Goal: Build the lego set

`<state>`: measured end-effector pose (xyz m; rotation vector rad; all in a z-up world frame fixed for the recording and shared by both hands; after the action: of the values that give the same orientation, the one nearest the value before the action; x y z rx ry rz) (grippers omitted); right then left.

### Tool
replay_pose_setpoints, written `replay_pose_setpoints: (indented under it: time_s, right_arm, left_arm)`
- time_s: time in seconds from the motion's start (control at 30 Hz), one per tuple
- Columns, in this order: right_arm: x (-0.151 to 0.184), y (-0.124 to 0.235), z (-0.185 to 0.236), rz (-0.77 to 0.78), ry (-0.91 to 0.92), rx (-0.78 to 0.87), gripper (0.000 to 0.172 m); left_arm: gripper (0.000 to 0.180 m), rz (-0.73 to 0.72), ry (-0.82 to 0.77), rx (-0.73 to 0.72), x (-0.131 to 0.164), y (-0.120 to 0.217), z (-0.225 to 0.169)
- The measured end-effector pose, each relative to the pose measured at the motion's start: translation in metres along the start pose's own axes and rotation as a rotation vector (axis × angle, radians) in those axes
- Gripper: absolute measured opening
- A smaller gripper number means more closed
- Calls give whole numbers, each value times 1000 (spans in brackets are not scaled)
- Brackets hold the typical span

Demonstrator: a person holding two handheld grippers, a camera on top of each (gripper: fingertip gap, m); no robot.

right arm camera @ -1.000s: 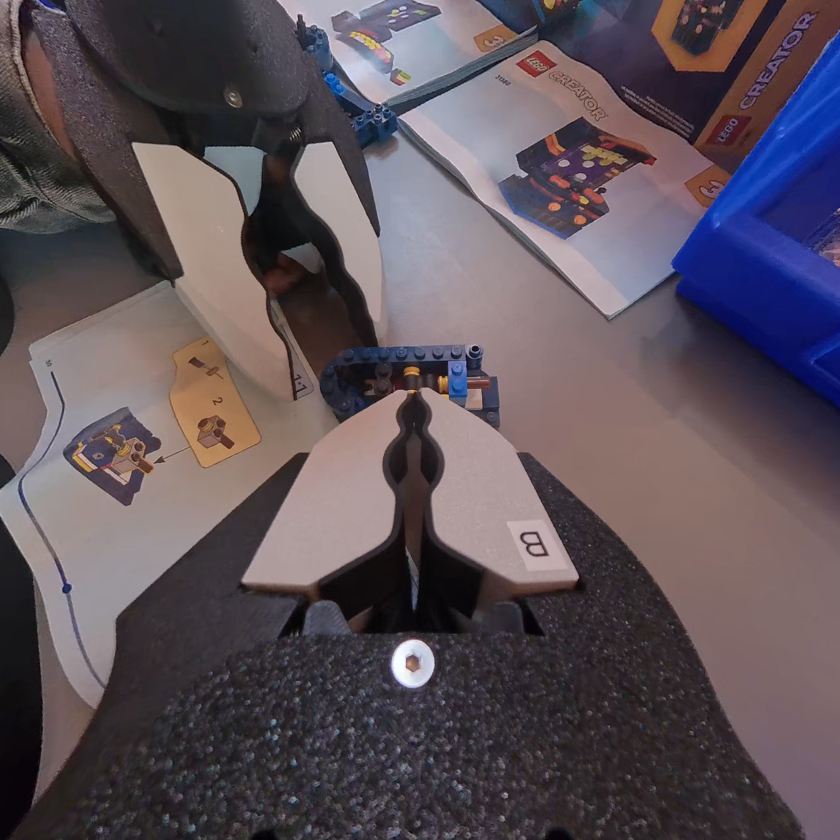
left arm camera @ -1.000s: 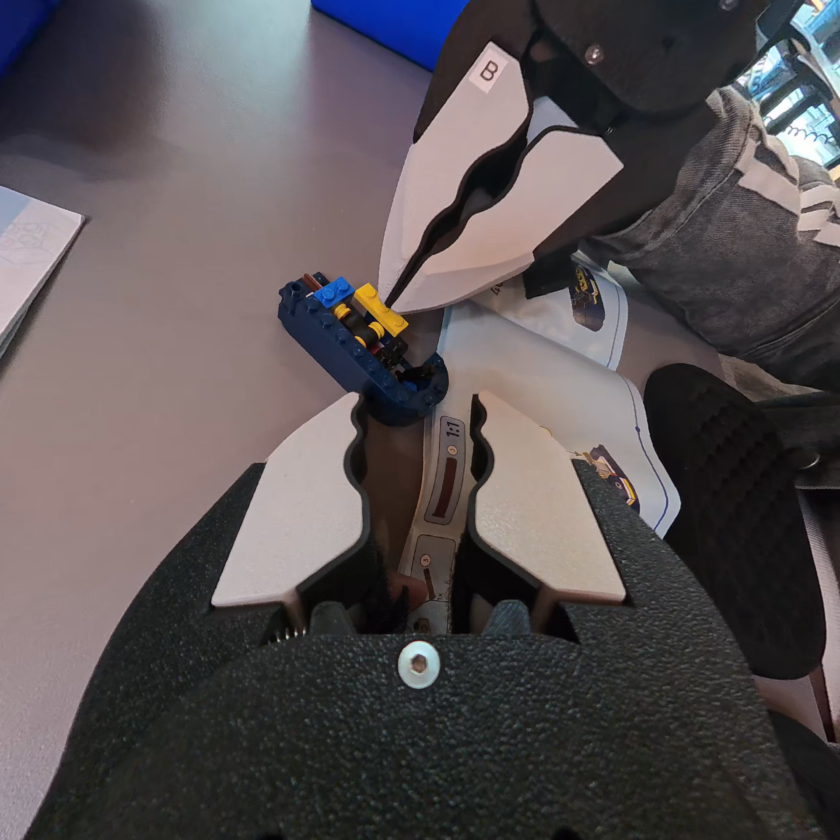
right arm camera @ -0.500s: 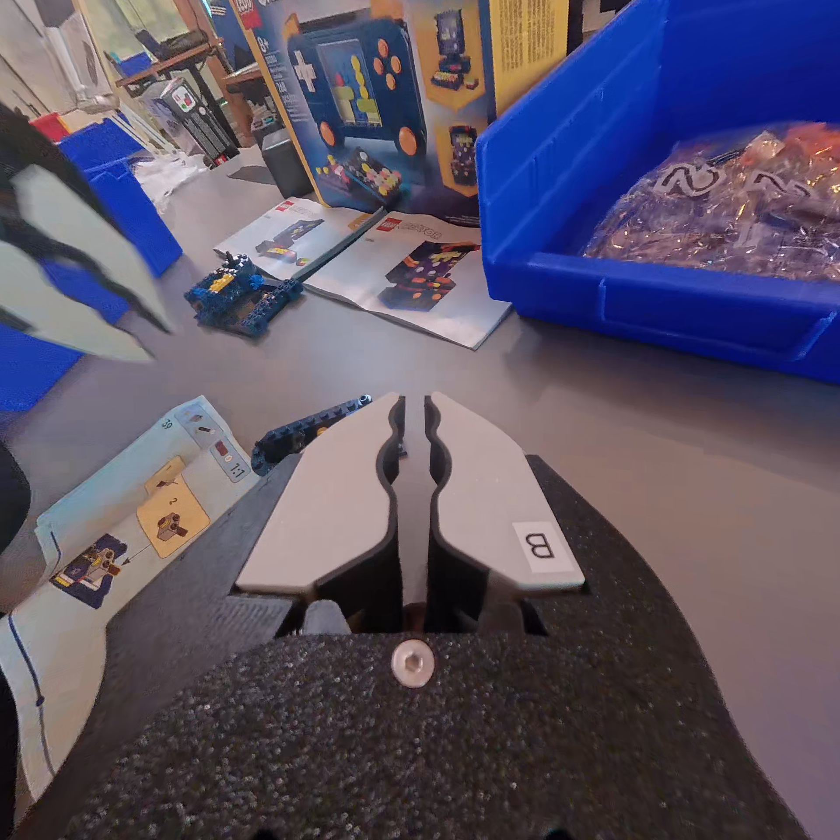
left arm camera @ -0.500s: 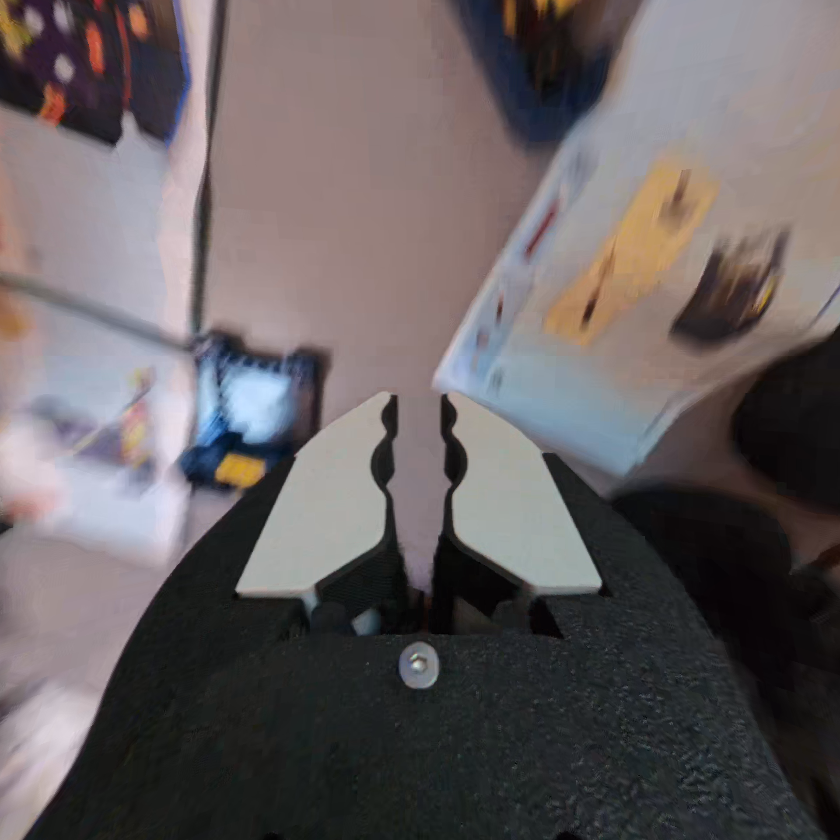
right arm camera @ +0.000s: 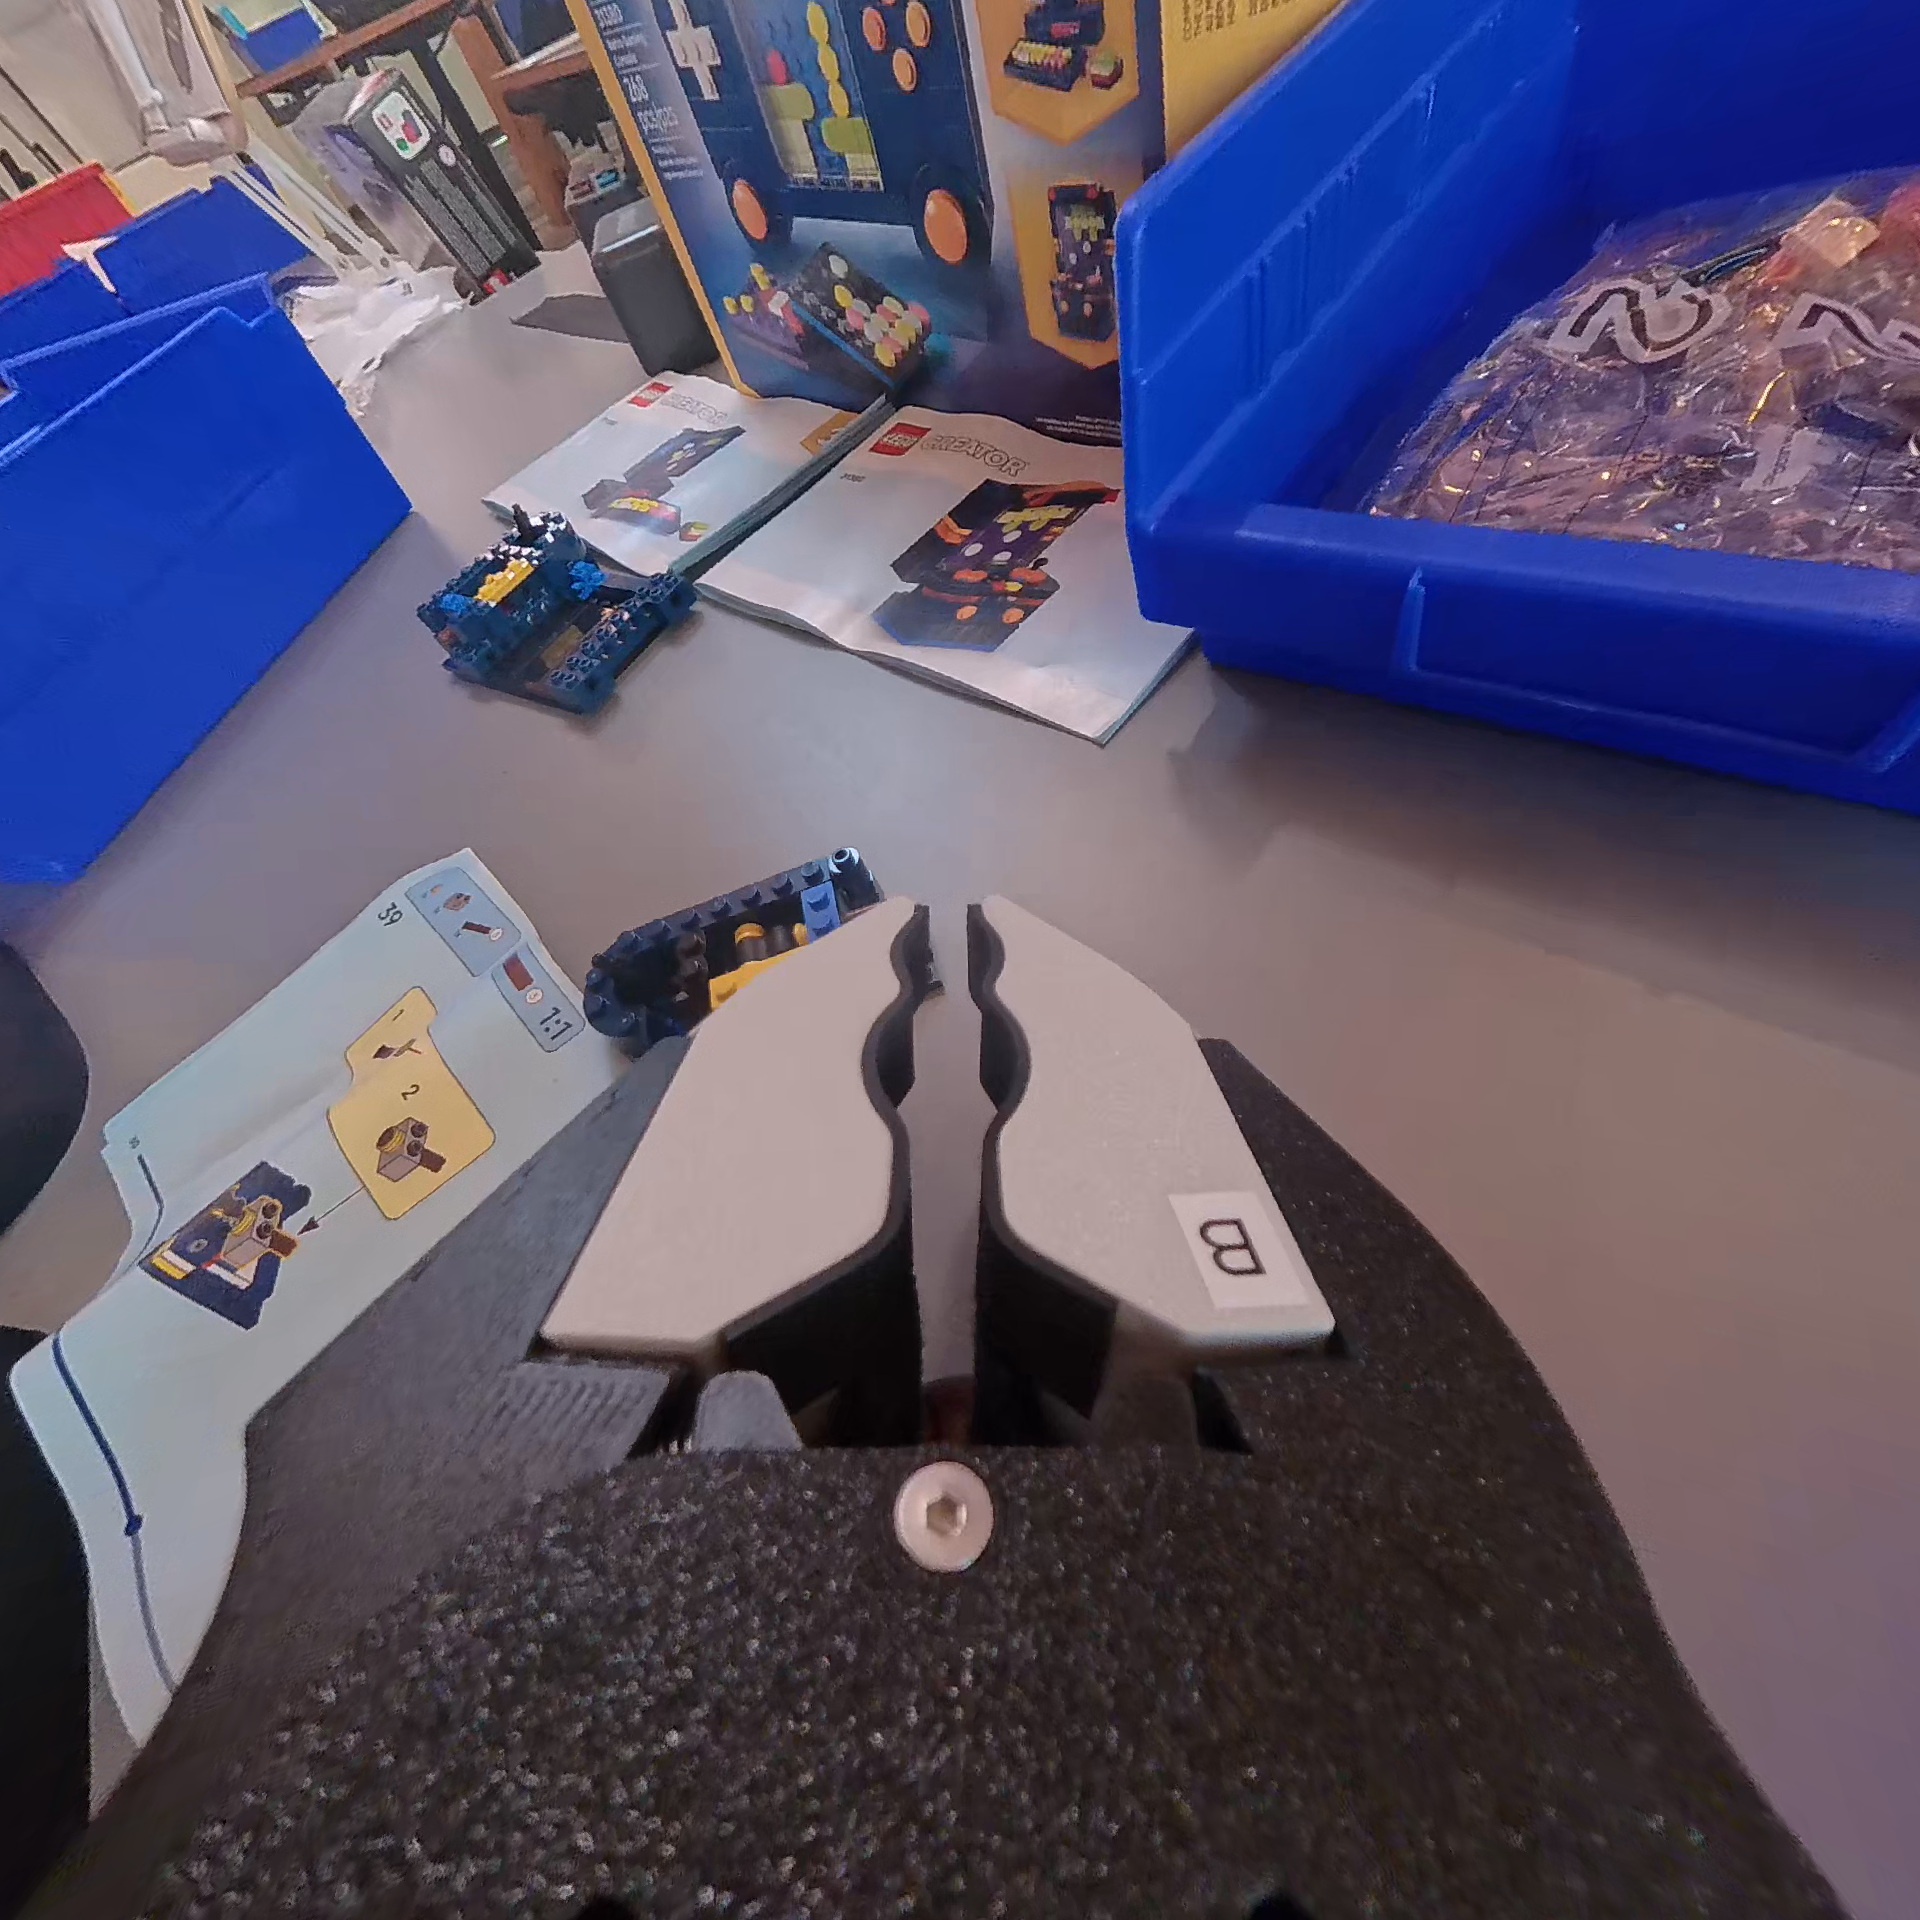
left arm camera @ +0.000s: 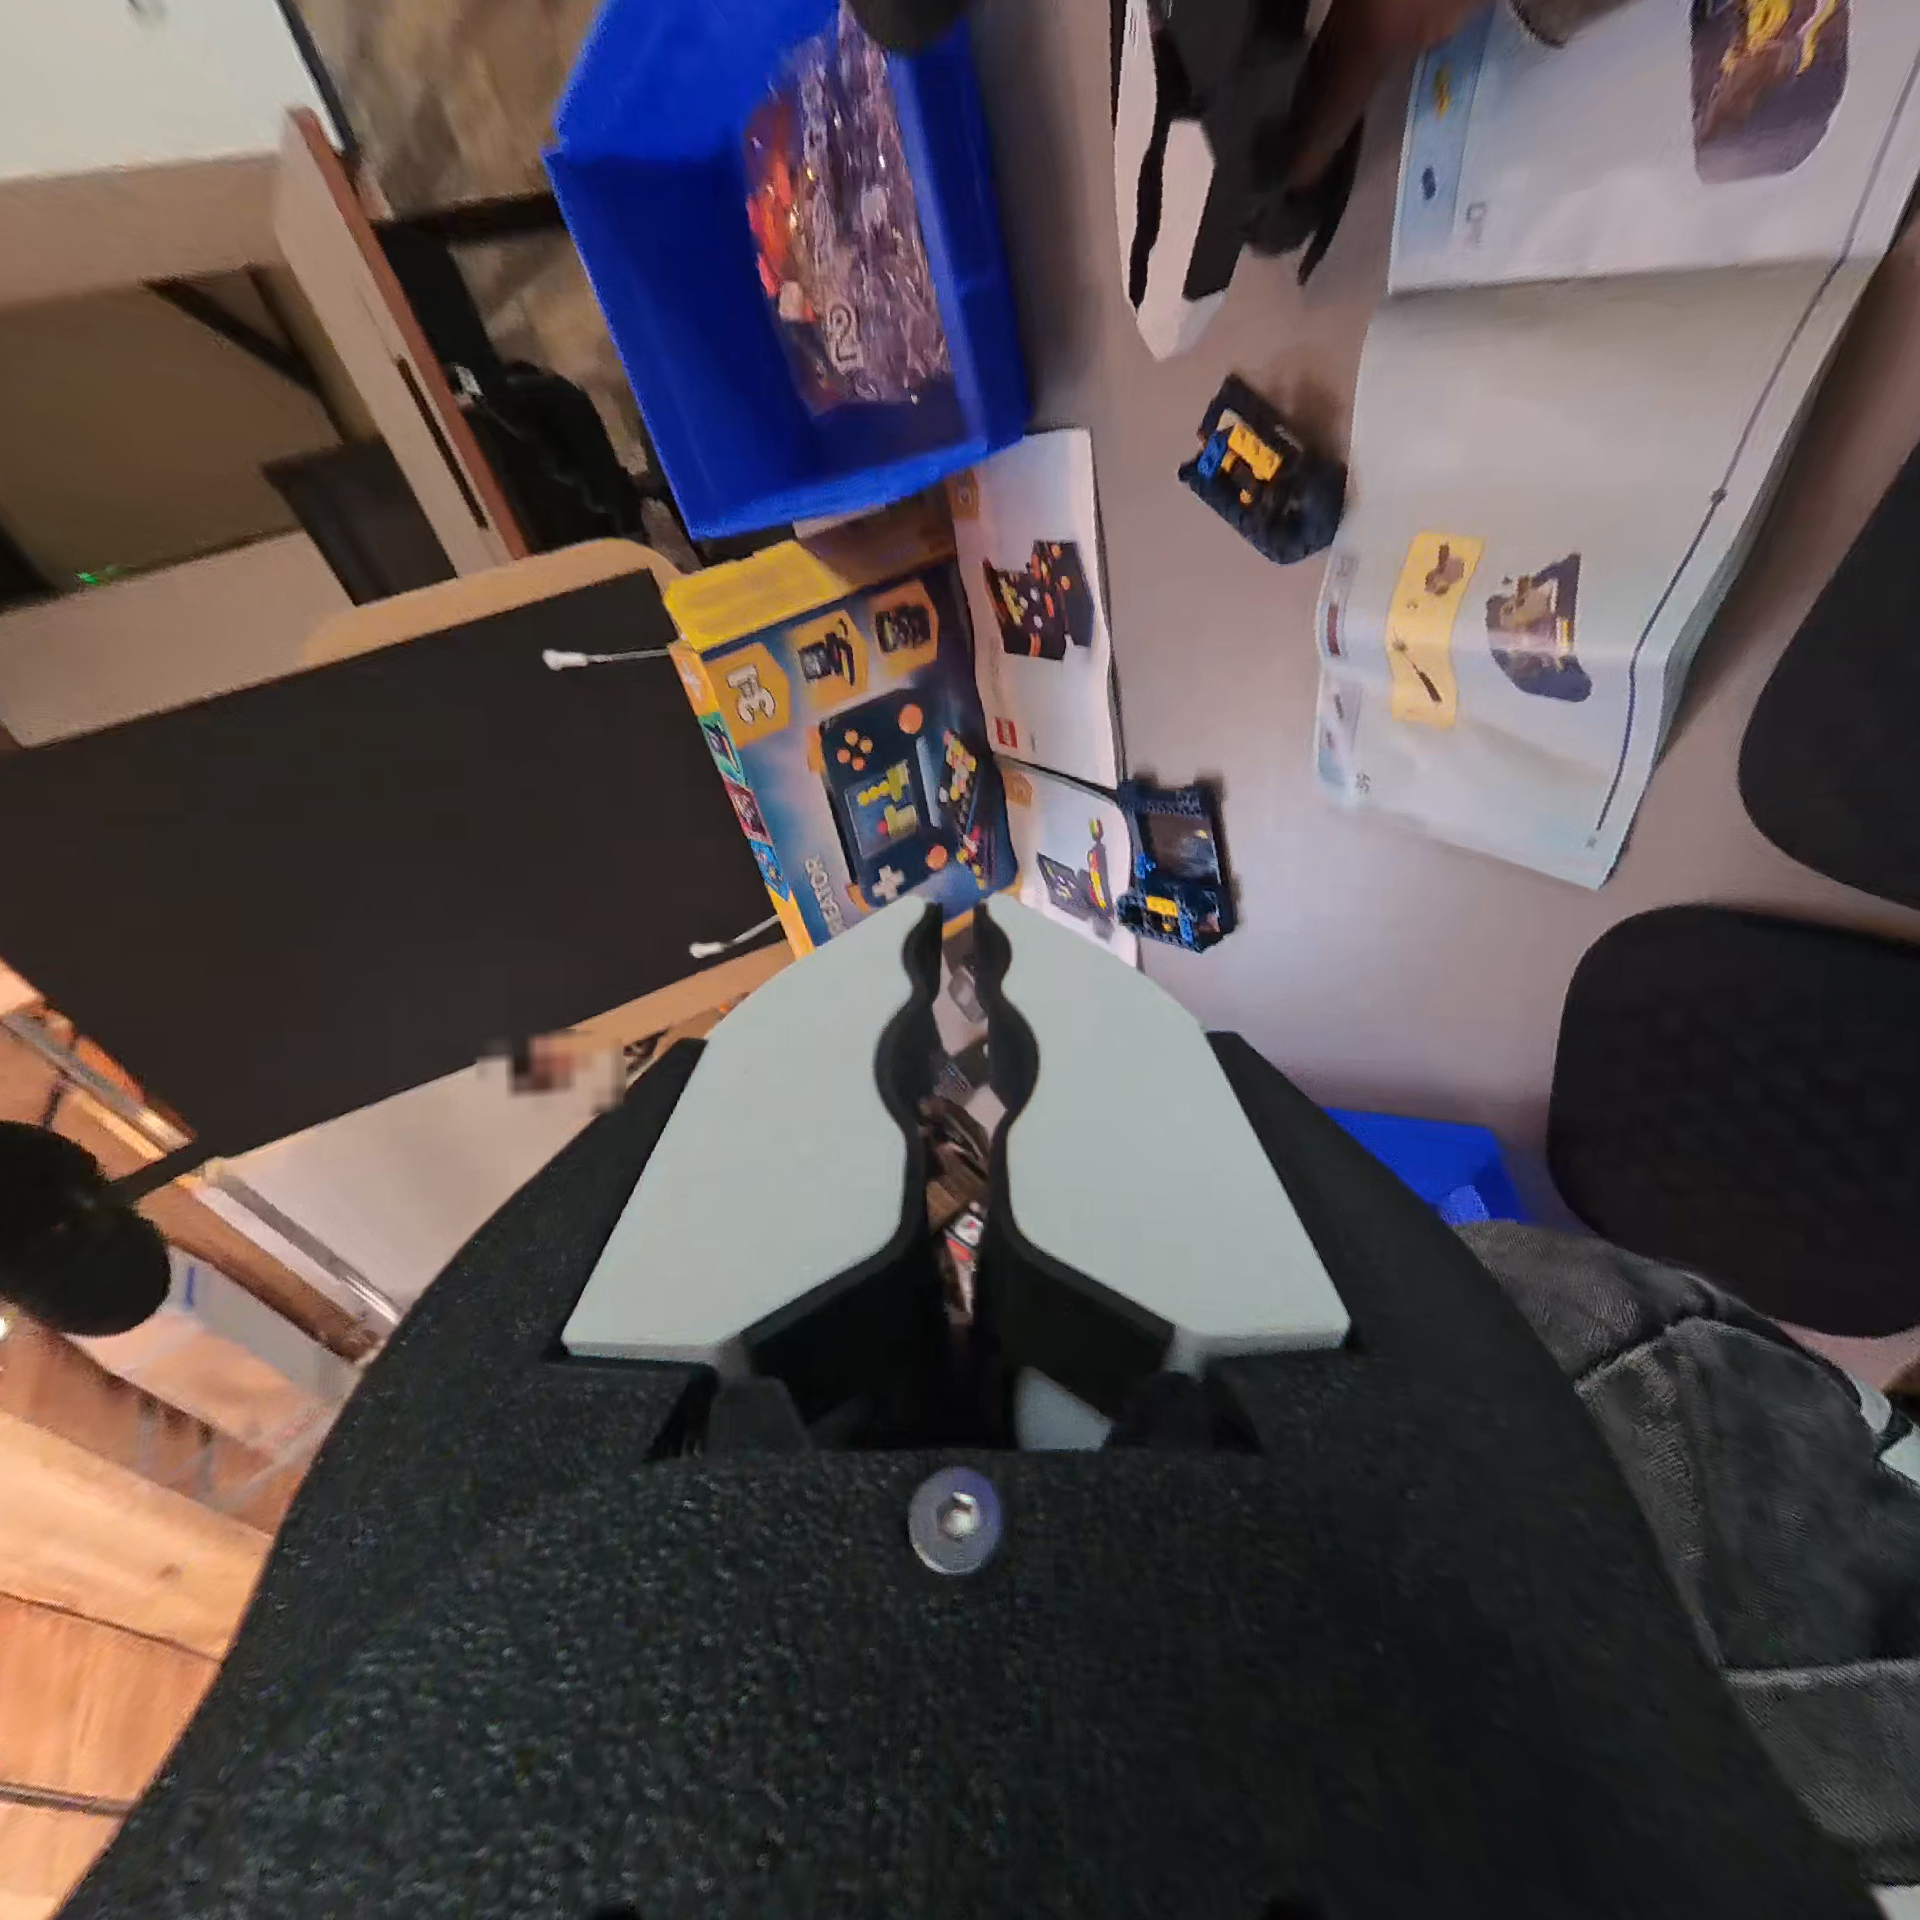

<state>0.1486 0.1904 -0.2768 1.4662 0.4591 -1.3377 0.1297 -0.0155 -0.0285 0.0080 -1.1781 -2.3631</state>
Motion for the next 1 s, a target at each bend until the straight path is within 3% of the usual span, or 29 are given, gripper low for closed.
replay_pose_setpoints:
  time_s: [0.17, 0.27, 0.33, 0.4, 0.5, 0.57, 0.63, 0.7, 0.77, 0.9, 1.0]
  right_arm:
    - [0, 2, 0, 15, 22, 8, 6]
    - [-1, 5, -1, 16, 47, 29, 8]
    - [-2, 7, -1, 13, 47, 31, 11]
    - [-3, 8, -2, -1, 40, 35, 13]
    - [-4, 9, -3, -5, 40, 40, 14]
    - [-3, 8, -3, -3, 47, 40, 16]
    - [-2, 7, -2, 10, 61, 50, 18]
    - [-1, 6, -2, 22, 78, 56, 19]
    - [-1, 5, -2, 28, 81, 56, 20]
    - [1, 6, -6, 32, 67, 60, 20]
    - [1, 7, -8, 35, 64, 64, 20]
  left_arm:
    - [6, 24, -62, -66, -18, -17, -17]
    - [15, -114, -165, 21, -29, -56, -24]
    - [27, -311, -141, 146, -28, -90, -21]
    - [30, -538, 13, 232, -17, -125, -12]
    - [39, -837, 333, 212, 18, -180, 2]
    - [44, -1042, 534, 279, 43, -216, 2]
    - [46, -1159, 766, 326, 65, -251, 2]
    - [55, -1194, 894, 400, 77, -277, -3]
    - [57, -1228, 912, 513, 73, -289, -11]
    - [65, -1127, 843, 719, 49, -305, -29]
    - [60, -1047, 758, 802, 36, -312, -41]
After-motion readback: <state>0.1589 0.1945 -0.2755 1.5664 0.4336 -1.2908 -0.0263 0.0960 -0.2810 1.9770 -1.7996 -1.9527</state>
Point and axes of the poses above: each gripper's, where its closed fingertips meet, y back along the fingers, x out of its underside, z = x × y across the jaws, the point moved 10 cm from there along y, back along the fingers, and after that the axes turned 12 degrees about x, right-handed, at the moved point
